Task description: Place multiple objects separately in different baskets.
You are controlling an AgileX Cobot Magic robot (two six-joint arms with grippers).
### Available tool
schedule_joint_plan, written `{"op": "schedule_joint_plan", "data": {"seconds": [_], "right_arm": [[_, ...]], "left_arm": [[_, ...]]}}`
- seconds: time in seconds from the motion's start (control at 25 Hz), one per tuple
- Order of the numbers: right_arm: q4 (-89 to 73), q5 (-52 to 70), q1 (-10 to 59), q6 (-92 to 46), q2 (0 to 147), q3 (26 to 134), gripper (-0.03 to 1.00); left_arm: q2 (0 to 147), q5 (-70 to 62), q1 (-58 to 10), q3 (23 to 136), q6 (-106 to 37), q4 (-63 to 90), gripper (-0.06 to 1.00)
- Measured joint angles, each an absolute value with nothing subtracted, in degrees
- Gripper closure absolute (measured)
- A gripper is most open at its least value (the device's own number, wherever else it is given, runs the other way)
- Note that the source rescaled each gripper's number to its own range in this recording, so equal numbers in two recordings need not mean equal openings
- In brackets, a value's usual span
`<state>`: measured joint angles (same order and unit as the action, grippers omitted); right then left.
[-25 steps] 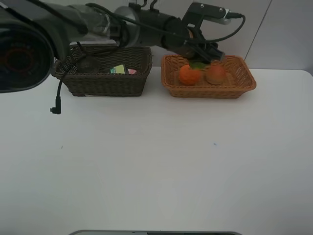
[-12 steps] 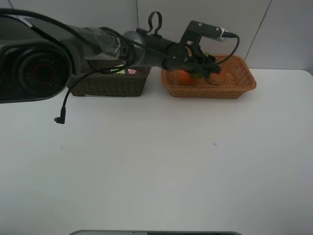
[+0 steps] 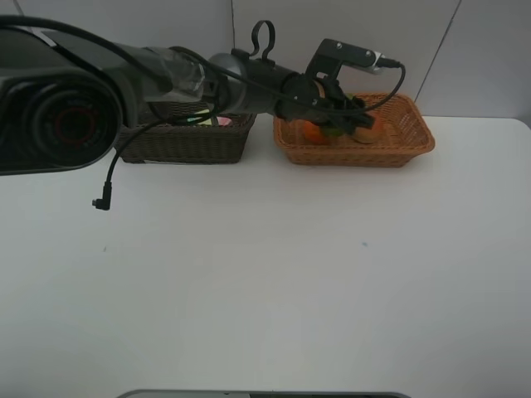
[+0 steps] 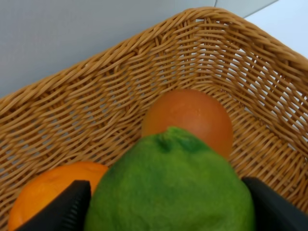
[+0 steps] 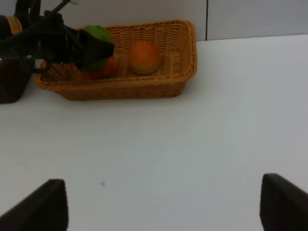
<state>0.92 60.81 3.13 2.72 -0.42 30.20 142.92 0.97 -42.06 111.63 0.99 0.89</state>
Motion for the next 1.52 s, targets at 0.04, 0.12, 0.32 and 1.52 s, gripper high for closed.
{"op": "schedule_joint_plan", "data": {"seconds": [0.04,0.12,0.32,1.52], "right_arm": [[0.9,60.8,3.1,2.7,-0.4,30.2,0.24],[0.9,60.8,3.1,2.7,-0.4,30.2,0.24],[0.9,60.8,3.1,2.7,-0.4,30.2,0.24],[0.9,60.8,3.1,2.7,-0.4,30.2,0.24]], "left_arm": [[142.9,1.0,-42.1,111.6,1.0,0.9,0.13],[142.9,1.2,-42.1,111.6,1.0,0.9,0.1],[142.9,1.6,-42.1,111.6,1.0,0.9,0.09],[118.0,-53.6,-25.1,111.2,8.4,-6.3,0.09]]}}
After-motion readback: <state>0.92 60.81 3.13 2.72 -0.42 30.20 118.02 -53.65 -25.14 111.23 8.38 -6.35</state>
